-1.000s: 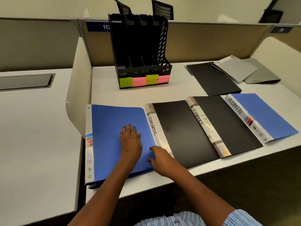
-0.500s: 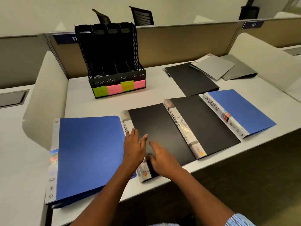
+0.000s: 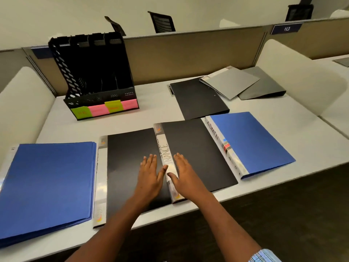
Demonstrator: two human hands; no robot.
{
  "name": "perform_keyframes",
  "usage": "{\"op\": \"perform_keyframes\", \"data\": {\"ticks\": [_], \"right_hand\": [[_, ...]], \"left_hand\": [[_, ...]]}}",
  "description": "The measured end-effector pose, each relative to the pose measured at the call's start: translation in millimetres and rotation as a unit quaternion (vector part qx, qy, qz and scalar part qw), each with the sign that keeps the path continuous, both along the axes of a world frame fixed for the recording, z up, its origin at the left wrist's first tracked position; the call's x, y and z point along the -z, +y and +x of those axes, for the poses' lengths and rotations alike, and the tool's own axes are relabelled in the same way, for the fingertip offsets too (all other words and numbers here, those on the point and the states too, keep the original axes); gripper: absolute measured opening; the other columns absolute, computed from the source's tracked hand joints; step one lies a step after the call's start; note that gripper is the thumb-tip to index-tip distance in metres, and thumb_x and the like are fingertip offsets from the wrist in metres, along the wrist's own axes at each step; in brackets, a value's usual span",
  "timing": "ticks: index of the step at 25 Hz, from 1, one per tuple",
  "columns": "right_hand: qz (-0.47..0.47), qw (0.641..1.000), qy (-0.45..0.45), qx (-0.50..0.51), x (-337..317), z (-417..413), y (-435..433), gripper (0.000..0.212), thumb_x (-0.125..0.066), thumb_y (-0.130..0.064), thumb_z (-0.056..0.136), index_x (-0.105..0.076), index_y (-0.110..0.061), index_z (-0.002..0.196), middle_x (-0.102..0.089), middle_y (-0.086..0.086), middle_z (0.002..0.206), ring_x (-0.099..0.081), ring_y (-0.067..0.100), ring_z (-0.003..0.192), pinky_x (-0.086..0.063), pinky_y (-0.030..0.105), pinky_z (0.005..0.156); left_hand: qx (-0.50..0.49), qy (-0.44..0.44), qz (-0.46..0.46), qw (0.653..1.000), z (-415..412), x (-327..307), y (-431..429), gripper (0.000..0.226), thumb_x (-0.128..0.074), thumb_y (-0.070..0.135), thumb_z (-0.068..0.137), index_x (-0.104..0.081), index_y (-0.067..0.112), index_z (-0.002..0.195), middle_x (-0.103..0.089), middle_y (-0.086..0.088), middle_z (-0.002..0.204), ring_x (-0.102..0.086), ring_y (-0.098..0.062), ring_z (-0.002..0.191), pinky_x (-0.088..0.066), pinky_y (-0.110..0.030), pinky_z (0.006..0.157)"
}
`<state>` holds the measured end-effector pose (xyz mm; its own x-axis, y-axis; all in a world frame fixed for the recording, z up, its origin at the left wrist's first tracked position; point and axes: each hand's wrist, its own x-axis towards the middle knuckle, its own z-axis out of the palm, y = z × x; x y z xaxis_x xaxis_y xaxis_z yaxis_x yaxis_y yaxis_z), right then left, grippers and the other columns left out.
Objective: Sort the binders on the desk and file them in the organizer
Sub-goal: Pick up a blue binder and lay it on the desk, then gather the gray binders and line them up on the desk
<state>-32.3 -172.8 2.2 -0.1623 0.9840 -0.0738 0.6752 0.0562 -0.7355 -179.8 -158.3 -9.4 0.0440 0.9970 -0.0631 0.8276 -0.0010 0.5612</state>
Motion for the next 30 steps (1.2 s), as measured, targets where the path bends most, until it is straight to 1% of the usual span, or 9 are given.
{"op": "perform_keyframes", "data": {"ticks": [8,10,14,17,21,24,25,28,30], "right_hand": [[-0.004,0.998,0.012,0.055,-1,56,53,0.067,-0.051,-0.034,0.097,-0.017,-0.017,0.152,-0.016,0.002,0.159,-0.012,0.015,0.147,-0.017,0.028,0.115],[-0.009,0.997,-0.001,0.079,-3,68,64,0.067,-0.052,-0.035,0.096,-0.018,-0.018,0.151,-0.019,0.002,0.158,-0.016,0.016,0.146,-0.019,0.027,0.114],[0.0,0.989,-0.03,0.142,-8,96,95,0.064,-0.055,-0.038,0.094,-0.025,-0.02,0.149,-0.028,0.002,0.155,-0.027,0.018,0.142,-0.024,0.025,0.11],[-0.015,0.988,-0.019,0.154,-8,118,125,0.063,-0.056,-0.037,0.094,-0.029,-0.016,0.147,-0.035,0.004,0.151,-0.033,0.019,0.138,-0.027,0.026,0.11],[-0.017,0.982,-0.018,0.189,-4,167,182,0.057,-0.059,-0.033,0.093,-0.039,-0.009,0.14,-0.045,0.007,0.142,-0.042,0.022,0.131,-0.033,0.029,0.105],[-0.02,0.965,0.041,0.259,-5,213,244,0.045,-0.062,-0.029,0.091,-0.048,-0.003,0.125,-0.057,0.013,0.123,-0.055,0.029,0.113,-0.044,0.035,0.092],[-0.031,0.955,0.072,0.285,-5,230,266,0.045,-0.062,-0.03,0.091,-0.048,-0.002,0.124,-0.058,0.013,0.119,-0.057,0.031,0.109,-0.046,0.037,0.089],[-0.09,0.919,0.148,0.354,3,278,331,0.047,-0.062,-0.033,0.09,-0.05,-0.003,0.123,-0.059,0.014,0.12,-0.055,0.031,0.113,-0.044,0.034,0.089],[-0.119,0.899,0.192,0.375,9,303,368,0.031,-0.062,-0.033,0.089,-0.057,-0.006,0.103,-0.058,0.017,0.104,-0.057,0.028,0.098,-0.043,0.032,0.081]], "left_hand": [[0.115,0.048,0.017,0.992,18,2,59,0.068,-0.03,0.049,0.096,-0.01,0.013,0.151,-0.008,-0.003,0.159,0.0,-0.017,0.147,-0.004,-0.034,0.12],[0.115,0.034,0.025,0.992,28,3,80,0.069,-0.03,0.049,0.095,-0.012,0.012,0.151,-0.01,-0.004,0.159,-0.002,-0.018,0.147,-0.006,-0.035,0.12],[0.081,-0.047,0.039,0.995,55,-1,114,0.068,-0.03,0.049,0.093,-0.021,0.012,0.149,-0.016,-0.005,0.158,-0.007,-0.019,0.147,-0.009,-0.035,0.119],[0.092,-0.059,0.051,0.993,61,0,137,0.059,-0.033,0.045,0.095,-0.033,0.014,0.146,-0.019,-0.006,0.157,-0.008,-0.021,0.147,-0.009,-0.036,0.119],[0.086,-0.065,0.072,0.992,64,3,151,0.068,-0.029,0.054,0.09,-0.034,0.014,0.145,-0.022,-0.001,0.156,-0.008,-0.014,0.146,-0.009,-0.034,0.12],[0.103,-0.049,0.074,0.991,83,1,158,0.083,-0.022,0.073,0.085,-0.026,0.017,0.146,-0.014,0.009,0.155,-0.005,-0.008,0.145,-0.008,-0.03,0.119],[0.104,-0.05,0.073,0.991,96,-1,160,0.081,-0.023,0.072,0.085,-0.025,0.019,0.147,-0.012,0.012,0.154,-0.005,-0.007,0.145,-0.009,-0.029,0.119],[0.056,-0.074,0.07,0.993,135,-6,170,0.066,-0.037,0.05,0.09,-0.03,0.018,0.147,-0.017,0.01,0.155,-0.009,-0.006,0.145,-0.01,-0.026,0.117],[0.007,-0.095,0.07,0.993,155,-6,171,0.064,-0.039,0.044,0.088,-0.032,0.017,0.146,-0.021,0.01,0.154,-0.012,-0.004,0.144,-0.011,-0.023,0.116]]}}
